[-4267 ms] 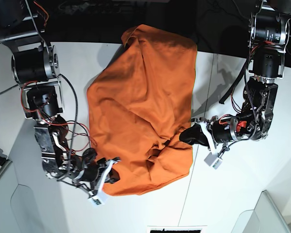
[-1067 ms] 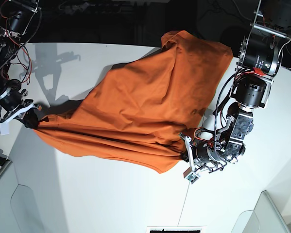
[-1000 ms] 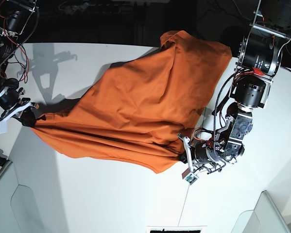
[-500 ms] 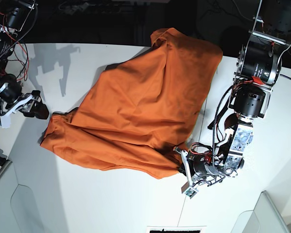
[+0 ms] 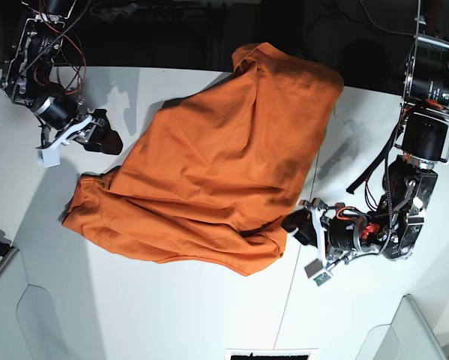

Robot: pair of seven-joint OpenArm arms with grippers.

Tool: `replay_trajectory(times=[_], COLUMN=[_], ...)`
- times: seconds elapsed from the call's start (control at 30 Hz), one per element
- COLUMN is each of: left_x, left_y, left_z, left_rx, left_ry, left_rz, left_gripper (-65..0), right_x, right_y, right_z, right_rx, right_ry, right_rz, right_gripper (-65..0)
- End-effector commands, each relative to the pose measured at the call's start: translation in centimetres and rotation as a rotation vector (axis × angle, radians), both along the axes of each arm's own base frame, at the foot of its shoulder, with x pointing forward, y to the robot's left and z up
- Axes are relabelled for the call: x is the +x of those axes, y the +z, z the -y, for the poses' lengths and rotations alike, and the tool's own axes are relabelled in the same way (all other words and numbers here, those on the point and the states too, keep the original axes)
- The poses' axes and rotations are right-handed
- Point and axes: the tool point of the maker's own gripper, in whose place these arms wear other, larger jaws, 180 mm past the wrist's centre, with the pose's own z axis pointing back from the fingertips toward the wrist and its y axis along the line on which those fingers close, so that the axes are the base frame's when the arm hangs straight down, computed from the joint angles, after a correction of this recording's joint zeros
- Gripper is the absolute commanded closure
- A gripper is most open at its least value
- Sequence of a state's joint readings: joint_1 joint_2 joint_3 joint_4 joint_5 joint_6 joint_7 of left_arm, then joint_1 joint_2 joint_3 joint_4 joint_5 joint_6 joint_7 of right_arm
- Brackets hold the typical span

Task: Layout the t-shirt on the table in an organized manner, then fold the t-shirt properly
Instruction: 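Drag the held shirt edges apart with both grippers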

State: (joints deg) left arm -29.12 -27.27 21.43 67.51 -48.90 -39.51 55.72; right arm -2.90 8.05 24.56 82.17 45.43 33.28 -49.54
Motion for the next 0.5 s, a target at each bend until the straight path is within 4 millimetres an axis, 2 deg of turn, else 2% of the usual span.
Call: replay_trajectory(times=[0.0,0.1,0.2,0.23,0.27,0.33,0.43,0.47], left_x=[0.1,-2.6,-5.0,-5.4,-5.7,-5.8,-5.1,-4.9], left_y=[0.7,-2.2,-4.7,-5.3,-5.8,-6.6,-7.5,-7.7], left_z=[-0.7,-1.3,-1.4,-1.5,-1.6,-2.1,-3.5,-3.9], left_rx=[-0.006,-0.005,0.008,0.018,0.028,0.057,0.121,0.146], left_ry=[0.002,0.013,0.014,0.016,0.018,0.03,0.094,0.101], left_rz=[0.017,-0.049,-0.101,-0.101,-0.091,-0.058,-0.004,0.009], left_gripper=[-32.6,-32.6,-32.4,-31.5,-28.4,-16.6,0.0,0.0], right_x=[0.2,-0.1,0.1,0.4,0.6,1.3,2.4,2.7], right_y=[0.3,-0.3,-0.2,0.0,0.1,0.6,1.3,1.5], right_z=[-1.2,-4.4,-6.8,-7.2,-7.5,-7.7,-7.2,-7.0], right_rx=[-0.005,-0.006,-0.005,-0.005,-0.008,-0.013,-0.016,-0.018], right_ry=[0.04,0.118,0.161,0.166,0.175,0.178,0.162,0.158], right_rz=[0.016,0.009,0.026,0.041,0.049,0.064,0.089,0.093], right_gripper=[-29.2,-24.5,-23.9,-19.9,-14.0,-1.2,0.0,0.0])
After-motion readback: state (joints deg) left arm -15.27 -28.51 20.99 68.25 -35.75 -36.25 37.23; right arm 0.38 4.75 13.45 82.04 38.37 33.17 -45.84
